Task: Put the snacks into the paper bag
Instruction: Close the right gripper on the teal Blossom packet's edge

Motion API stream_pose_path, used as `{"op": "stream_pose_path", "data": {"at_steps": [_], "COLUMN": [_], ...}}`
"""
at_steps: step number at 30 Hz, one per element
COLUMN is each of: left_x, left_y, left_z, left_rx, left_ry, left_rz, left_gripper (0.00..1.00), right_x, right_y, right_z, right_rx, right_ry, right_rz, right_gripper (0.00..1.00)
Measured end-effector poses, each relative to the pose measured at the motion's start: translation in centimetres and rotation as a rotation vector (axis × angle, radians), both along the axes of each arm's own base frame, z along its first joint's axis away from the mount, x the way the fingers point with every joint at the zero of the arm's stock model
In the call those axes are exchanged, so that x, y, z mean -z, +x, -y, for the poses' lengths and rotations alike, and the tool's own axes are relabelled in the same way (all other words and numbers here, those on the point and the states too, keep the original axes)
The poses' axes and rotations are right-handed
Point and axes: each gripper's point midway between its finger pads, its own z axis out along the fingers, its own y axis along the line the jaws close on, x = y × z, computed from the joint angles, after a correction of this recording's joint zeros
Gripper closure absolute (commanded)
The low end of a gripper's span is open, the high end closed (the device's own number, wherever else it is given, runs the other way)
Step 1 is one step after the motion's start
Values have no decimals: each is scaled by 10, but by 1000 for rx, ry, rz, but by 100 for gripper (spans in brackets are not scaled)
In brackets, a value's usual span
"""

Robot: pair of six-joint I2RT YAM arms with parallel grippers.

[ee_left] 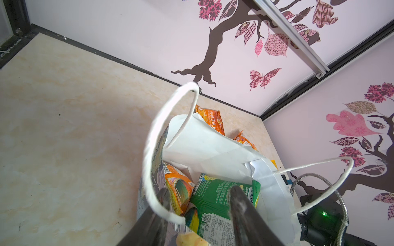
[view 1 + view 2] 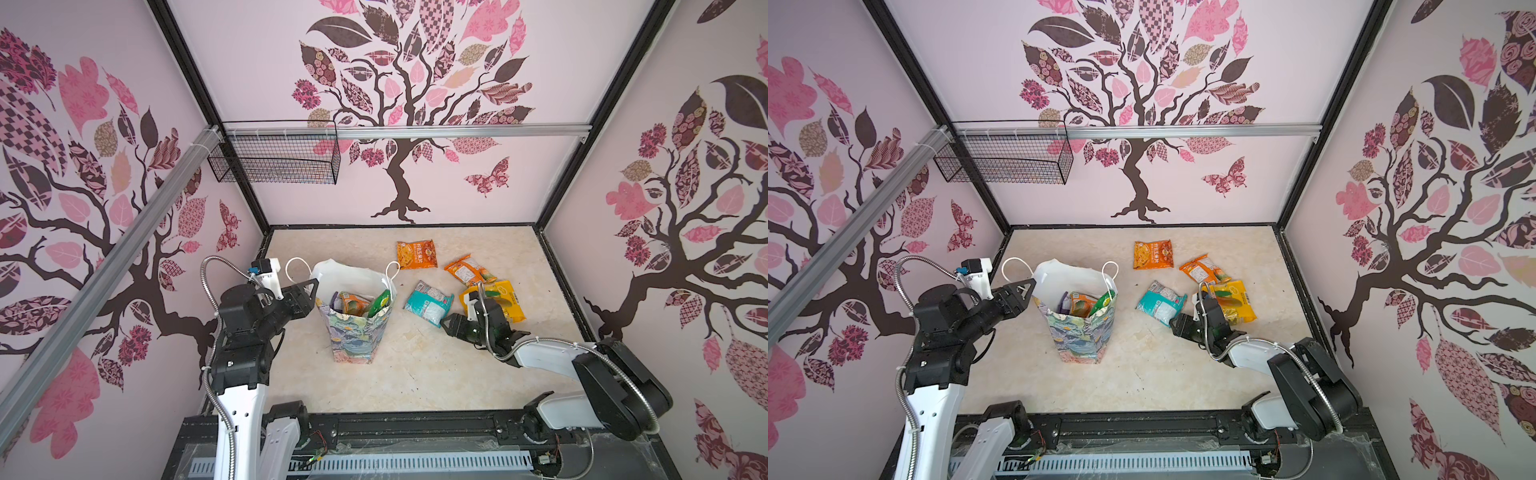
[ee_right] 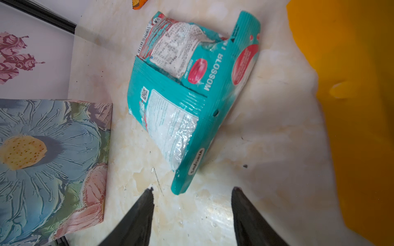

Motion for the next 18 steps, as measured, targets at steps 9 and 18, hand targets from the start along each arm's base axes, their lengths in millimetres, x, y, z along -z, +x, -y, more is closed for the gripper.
{"op": "stream_pose_path", "data": {"at_steps": [9, 18], "left_x": [-1, -2], "left_y": [-1, -2], "left_z": [1, 1], "left_rx": [6, 4], "left_ry": [-1, -2], "left_rz": [5, 8], "left_gripper": [49, 47], "right_x": [14, 15], "right_y": [-4, 7], "right_z": [-10, -18], "right_rx": [-23, -21], "right_ry": [-9, 12], "right_rz": [-36, -16], "right_gripper": [41, 42]}}
